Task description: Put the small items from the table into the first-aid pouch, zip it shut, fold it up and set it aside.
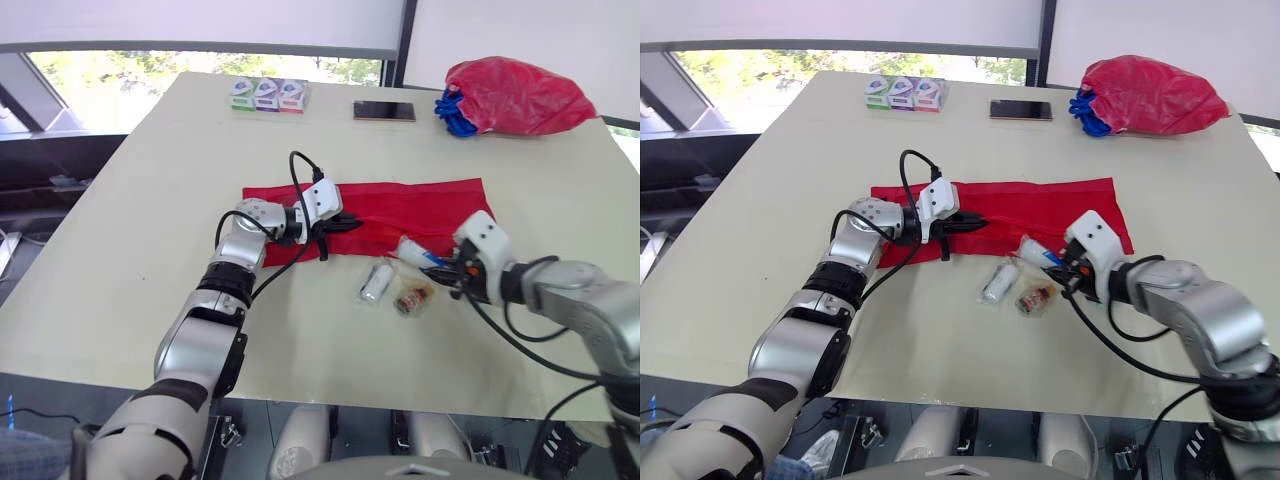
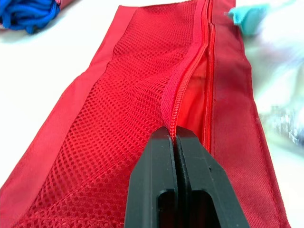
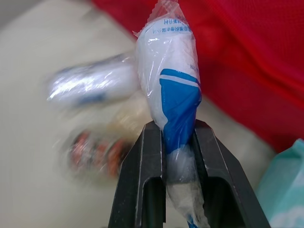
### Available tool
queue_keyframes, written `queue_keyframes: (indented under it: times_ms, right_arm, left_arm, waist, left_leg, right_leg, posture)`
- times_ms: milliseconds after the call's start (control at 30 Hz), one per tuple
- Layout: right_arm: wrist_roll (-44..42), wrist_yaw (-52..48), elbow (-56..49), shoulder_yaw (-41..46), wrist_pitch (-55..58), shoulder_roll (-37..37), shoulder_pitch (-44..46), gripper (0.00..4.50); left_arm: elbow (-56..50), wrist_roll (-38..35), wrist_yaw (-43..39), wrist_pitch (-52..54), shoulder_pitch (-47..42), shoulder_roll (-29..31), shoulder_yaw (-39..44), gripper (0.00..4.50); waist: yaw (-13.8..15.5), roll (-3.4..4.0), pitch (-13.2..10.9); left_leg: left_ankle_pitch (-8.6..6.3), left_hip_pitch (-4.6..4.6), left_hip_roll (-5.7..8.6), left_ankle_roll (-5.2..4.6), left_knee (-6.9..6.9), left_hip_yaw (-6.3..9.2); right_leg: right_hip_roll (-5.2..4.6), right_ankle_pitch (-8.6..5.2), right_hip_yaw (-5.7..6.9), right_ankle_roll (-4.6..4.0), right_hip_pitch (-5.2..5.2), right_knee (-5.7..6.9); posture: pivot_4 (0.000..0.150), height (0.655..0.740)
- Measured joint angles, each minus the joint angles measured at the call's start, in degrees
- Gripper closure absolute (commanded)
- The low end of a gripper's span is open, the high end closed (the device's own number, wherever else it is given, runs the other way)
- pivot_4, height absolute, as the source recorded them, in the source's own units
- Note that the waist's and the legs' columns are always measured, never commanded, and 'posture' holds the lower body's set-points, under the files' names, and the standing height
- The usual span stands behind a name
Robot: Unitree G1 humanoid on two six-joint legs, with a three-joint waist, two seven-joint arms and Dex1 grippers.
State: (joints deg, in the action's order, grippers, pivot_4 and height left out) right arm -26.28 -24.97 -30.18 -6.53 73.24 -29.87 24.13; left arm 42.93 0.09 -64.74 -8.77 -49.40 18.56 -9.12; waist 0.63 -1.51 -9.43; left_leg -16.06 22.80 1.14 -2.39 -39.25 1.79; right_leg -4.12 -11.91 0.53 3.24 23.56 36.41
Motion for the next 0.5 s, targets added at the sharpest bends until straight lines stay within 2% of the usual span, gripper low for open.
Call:
queue_keyframes:
  times_ms: [133,500]
  right_arm:
    - [2.2,5.7,2.5,-1.9,1.9,6.2,2.0,4.39]
    - [8.1,15.9,11.9,0.1,-0.1,19.9,5.5,4.39]
  left_arm:
    - [-3.3,-0.2,0.4,1.6,0.7,-1.9,-0.6,4.5]
    - [-8.1,-0.2,1.5,4.5,3.7,-2.8,-1.7,4.5]
  waist:
    - [0.1,0.0,0.0]
    - [-0.3,0.05,0.0]
  left_leg:
    - [0.0,0.01,0.09,0.01,0.02,0.03]
    - [0.01,-0.05,0.15,0.01,0.04,-0.01]
  right_leg:
    - [0.04,0.0,0.03,-0.01,0.02,0.02]
    - [0.06,0.0,0.0,-0.01,0.03,0.08]
  posture:
    - [0.15,0.74]
    - [0.15,0.74]
